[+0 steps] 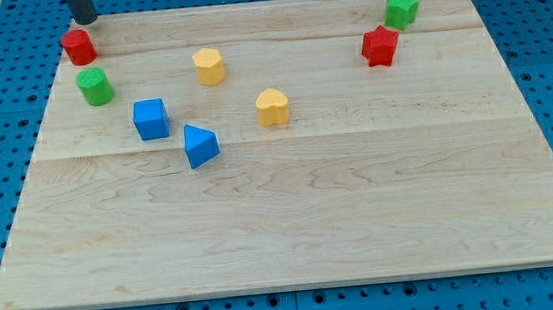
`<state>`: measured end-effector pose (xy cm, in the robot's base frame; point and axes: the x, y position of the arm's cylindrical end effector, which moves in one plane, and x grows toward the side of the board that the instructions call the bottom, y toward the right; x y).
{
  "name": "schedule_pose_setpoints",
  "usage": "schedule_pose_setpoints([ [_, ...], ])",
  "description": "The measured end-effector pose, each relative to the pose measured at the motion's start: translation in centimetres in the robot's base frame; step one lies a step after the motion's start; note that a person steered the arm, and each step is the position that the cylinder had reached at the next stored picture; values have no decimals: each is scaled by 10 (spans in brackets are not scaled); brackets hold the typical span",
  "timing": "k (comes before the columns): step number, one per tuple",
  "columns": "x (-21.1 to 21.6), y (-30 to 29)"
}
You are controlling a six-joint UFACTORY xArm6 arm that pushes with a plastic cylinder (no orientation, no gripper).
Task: Push the red circle and the green circle towards the blue cube
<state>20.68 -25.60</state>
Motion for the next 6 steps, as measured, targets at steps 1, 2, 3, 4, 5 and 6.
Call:
schedule_pose_setpoints([
  [1,45,15],
  [2,41,19],
  [3,22,-13],
  [4,69,-31],
  [5,103,52],
  [6,109,100],
])
